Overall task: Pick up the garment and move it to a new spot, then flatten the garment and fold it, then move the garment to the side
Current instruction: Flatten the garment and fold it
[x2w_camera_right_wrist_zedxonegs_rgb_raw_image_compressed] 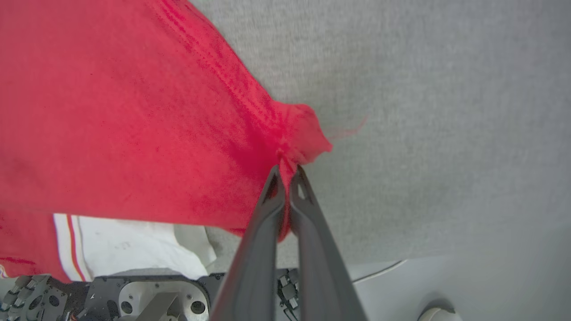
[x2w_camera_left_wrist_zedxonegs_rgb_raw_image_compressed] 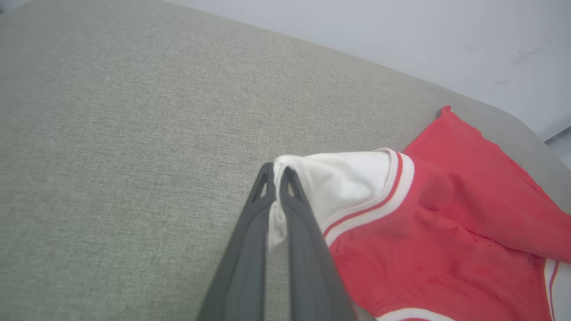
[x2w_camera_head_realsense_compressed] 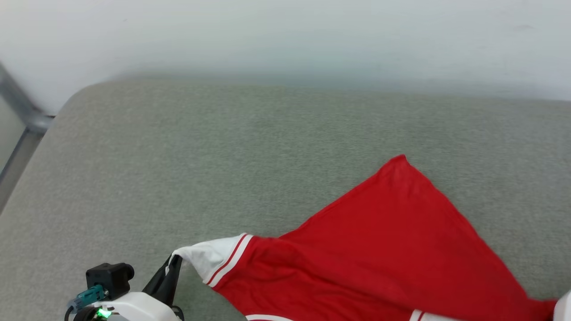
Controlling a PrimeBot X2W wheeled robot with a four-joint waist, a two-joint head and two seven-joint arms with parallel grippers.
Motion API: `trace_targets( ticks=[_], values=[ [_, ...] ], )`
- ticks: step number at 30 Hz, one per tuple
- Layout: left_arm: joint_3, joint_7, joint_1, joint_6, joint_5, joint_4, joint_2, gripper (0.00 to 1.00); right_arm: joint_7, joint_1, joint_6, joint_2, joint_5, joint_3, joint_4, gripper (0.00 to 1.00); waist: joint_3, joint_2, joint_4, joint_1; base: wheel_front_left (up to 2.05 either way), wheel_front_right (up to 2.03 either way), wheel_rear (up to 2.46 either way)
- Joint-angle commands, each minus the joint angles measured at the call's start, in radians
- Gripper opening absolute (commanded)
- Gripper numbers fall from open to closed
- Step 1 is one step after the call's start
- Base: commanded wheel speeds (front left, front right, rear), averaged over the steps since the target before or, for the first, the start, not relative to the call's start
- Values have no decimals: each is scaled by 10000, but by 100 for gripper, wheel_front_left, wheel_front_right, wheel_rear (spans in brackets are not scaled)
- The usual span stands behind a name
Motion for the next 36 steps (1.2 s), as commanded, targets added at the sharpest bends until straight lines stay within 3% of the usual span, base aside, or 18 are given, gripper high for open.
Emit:
trace_targets(
  ticks=[1,6,7,8,11,17,18,23,25,31,36],
  values=[
    [34,33,138,85,2,-51,97,0,-5,427,-7,174,7,75,-147,0,-190,-1,-314,4,0,0,0],
    [34,220,371,238,-7,-144,302,0,-358,1669,-7,930,205,198,-223,0,-250,-1,-592,4,0,0,0],
    [-16,251,368,255,63,-154,357,0,-544,1806,-7,1011,232,167,-175,9,-257,-1,-621,4,0,0,0],
    [-31,272,359,267,65,-184,363,0,-769,1919,-9,1136,280,55,-83,100,-250,-1,-642,4,0,0,0],
    [-89,316,310,346,123,-283,405,0,-1899,1936,-7,1360,398,97,51,100,-218,-1,-680,4,0,0,0],
    [-150,393,135,365,208,-447,405,0,-5564,1324,-7,1449,75,-11,548,100,-63,-1,-659,4,0,0,0],
    [-150,393,135,365,208,-447,405,0,-5564,1324,-7,1449,75,-11,548,100,-63,-1,-659,4,0,0,0],
    [-182,338,-185,276,284,-498,326,0,-8255,171,-7,1298,-38,349,1222,100,255,-1,-541,4,0,0,0],
    [-192,318,-342,256,335,-557,285,0,-8762,-396,-7,1159,16,666,1673,100,427,-1,-471,4,0,0,0],
    [-324,243,-998,64,541,-620,47,0,-8595,-2277,-7,407,347,1655,2988,100,1149,-1,-47,4,0,0,0],
    [-478,138,-1506,-187,650,-407,-205,0,-6555,-3822,-7,-431,844,2746,3677,100,1676,-1,303,4,0,0,0]
  ],
)
